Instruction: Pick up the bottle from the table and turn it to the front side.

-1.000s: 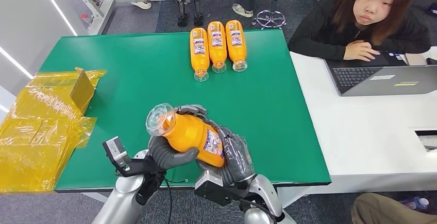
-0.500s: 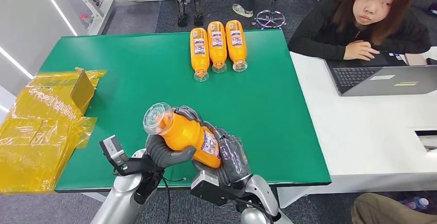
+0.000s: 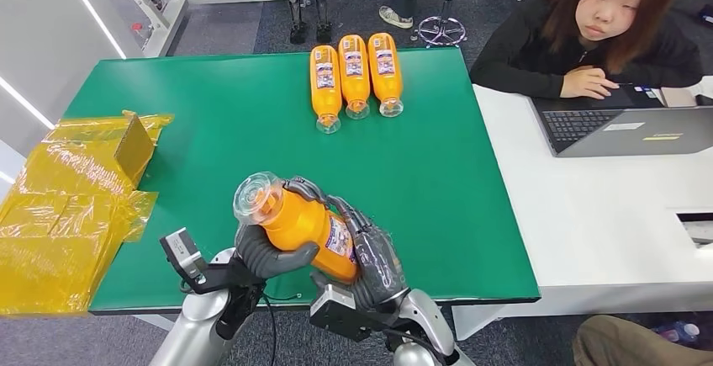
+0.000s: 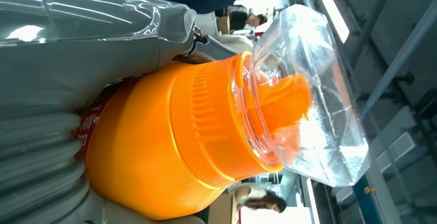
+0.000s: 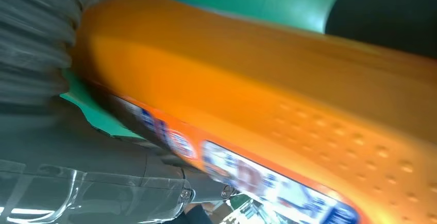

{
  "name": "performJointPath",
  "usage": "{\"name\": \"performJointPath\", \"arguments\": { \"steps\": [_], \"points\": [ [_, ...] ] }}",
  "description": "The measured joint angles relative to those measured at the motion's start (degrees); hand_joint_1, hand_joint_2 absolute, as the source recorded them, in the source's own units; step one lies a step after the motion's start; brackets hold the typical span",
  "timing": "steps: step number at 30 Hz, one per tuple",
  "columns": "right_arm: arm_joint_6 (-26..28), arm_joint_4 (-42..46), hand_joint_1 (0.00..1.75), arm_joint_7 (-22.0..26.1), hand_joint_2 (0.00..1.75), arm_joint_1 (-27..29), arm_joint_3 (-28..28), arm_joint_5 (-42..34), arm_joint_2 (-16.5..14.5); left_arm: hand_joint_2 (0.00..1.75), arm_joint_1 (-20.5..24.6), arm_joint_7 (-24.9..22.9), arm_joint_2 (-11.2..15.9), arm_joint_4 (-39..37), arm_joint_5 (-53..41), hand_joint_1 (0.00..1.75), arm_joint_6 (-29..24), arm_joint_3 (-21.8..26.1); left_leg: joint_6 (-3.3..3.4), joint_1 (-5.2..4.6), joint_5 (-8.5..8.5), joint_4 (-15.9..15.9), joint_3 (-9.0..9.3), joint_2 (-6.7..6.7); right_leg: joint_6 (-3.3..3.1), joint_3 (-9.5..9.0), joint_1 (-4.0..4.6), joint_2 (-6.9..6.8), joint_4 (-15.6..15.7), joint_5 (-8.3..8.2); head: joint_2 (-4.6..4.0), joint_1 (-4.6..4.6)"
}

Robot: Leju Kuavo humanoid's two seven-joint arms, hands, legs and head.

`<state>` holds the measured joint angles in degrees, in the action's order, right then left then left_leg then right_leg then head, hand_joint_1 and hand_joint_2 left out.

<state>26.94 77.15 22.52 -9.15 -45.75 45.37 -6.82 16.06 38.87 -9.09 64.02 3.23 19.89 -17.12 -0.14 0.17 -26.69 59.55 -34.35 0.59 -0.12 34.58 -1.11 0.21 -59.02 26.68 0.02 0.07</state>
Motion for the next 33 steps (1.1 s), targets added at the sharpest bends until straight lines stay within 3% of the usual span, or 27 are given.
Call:
{"name": "performJointPath", "arguments": {
  "steps": [14,33],
  "points": [
    [4.0,-0.1,0.0,2.4,1.75,0.6,0.0,-2.6,0.0,1.75,0.1,-0.5,0.0,0.5,0.2,1.75,-0.7,2.2,0.0,0.0,0.0,0.0,0.0,0.0,0.0,0.0,0.0,0.0,0.0,0.0,0.0,0.0],
    [6.2,-0.7,0.0,1.7,1.75,0.6,0.0,-2.3,0.0,1.75,4.4,-0.4,0.0,-4.0,-0.5,1.75,-3.0,3.6,0.0,0.0,0.0,0.0,0.0,0.0,-0.02,0.01,0.0,0.0,0.0,-0.02,0.0,0.0]
  ]
}}
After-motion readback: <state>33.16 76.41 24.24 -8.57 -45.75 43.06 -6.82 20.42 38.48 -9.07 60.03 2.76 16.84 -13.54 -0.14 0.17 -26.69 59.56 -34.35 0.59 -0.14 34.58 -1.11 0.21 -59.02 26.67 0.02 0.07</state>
